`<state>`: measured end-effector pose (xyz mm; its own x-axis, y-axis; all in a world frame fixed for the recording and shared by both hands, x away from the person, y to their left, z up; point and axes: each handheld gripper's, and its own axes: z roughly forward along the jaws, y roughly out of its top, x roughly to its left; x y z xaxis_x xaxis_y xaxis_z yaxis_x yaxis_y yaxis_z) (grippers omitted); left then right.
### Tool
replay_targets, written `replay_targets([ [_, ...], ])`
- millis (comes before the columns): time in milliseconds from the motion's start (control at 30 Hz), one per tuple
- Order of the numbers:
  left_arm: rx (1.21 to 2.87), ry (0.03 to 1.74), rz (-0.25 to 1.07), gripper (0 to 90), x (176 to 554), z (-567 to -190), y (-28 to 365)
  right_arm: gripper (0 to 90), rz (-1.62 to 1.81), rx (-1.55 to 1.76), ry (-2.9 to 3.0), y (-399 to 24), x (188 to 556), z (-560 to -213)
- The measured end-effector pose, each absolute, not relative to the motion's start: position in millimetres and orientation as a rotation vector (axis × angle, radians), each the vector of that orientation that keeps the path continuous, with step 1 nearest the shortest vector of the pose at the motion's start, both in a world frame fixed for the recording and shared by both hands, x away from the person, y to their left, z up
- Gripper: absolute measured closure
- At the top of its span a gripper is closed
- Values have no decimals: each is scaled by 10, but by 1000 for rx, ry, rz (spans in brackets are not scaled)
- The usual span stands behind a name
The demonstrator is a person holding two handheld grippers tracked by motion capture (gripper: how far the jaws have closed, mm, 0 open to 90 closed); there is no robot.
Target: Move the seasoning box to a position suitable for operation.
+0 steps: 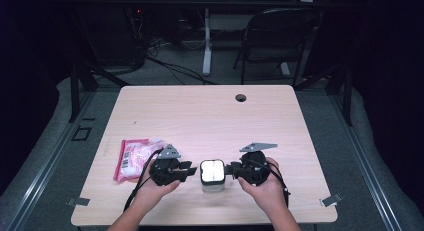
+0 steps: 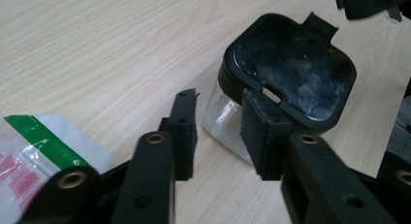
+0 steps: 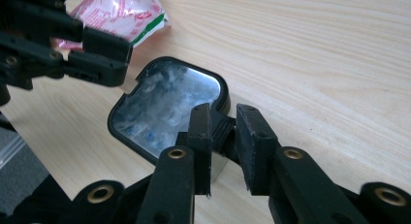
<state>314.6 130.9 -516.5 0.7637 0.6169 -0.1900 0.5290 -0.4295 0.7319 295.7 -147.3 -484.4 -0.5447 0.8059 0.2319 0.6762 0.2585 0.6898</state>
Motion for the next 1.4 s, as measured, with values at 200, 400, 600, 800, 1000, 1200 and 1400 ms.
replay_targets([
  [200,2150,787,105,788,3056,-5164,1274,816,1218,1462,2335,-1508,3004,-4877],
  [400,2186,779,106,850,3010,-5194,1257,829,1221,1473,2359,-1490,3051,-4925],
  [600,2192,751,82,873,2985,-5208,1235,851,1200,1474,2367,-1474,3064,-4946],
  [800,2210,726,81,872,2961,-5225,1183,853,1202,1481,2369,-1479,3058,-4950],
  [1000,2212,733,91,873,2953,-5229,1172,855,1203,1477,2358,-1473,3049,-4952],
  [1200,2200,737,83,874,2958,-5215,1187,856,1201,1493,2359,-1477,3045,-4950],
  [1400,2174,751,67,874,2957,-5202,1199,856,1202,1494,2357,-1481,3044,-4953],
])
